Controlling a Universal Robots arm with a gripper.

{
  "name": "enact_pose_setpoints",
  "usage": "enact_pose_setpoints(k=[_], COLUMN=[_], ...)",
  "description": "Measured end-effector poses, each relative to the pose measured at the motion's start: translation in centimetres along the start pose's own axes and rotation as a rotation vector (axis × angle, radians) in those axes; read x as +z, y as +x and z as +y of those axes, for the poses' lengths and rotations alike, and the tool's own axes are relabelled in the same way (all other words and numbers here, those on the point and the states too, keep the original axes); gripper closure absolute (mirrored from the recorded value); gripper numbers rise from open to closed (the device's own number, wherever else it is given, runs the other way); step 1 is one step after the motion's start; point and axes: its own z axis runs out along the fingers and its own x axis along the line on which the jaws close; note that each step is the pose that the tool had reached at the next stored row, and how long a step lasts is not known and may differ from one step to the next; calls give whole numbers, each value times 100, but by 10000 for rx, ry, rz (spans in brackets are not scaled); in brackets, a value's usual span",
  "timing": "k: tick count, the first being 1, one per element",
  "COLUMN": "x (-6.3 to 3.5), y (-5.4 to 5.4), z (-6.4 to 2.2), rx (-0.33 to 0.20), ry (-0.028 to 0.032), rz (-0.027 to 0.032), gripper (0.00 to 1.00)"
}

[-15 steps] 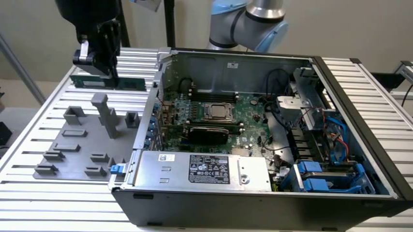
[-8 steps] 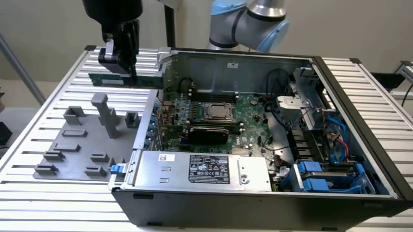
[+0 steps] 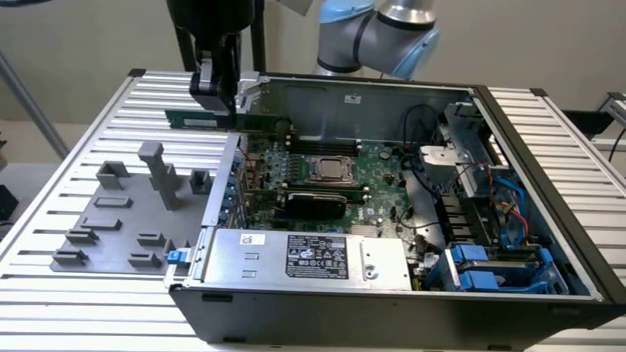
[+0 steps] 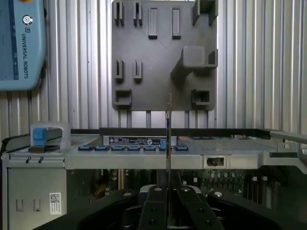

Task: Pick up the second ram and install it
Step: 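Pick up the second ram and move it above second insertion slot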

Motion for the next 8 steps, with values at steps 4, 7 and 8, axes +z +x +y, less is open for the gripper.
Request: enact_pose_setpoints(k=[4, 7, 8], x=[-5, -10, -11], y=[-15, -27, -31], z=[-179, -315, -358], rx=[-1, -3, -3], ry=[-2, -3, -3], rz=[-59, -101, -114], gripper=[86, 86, 86])
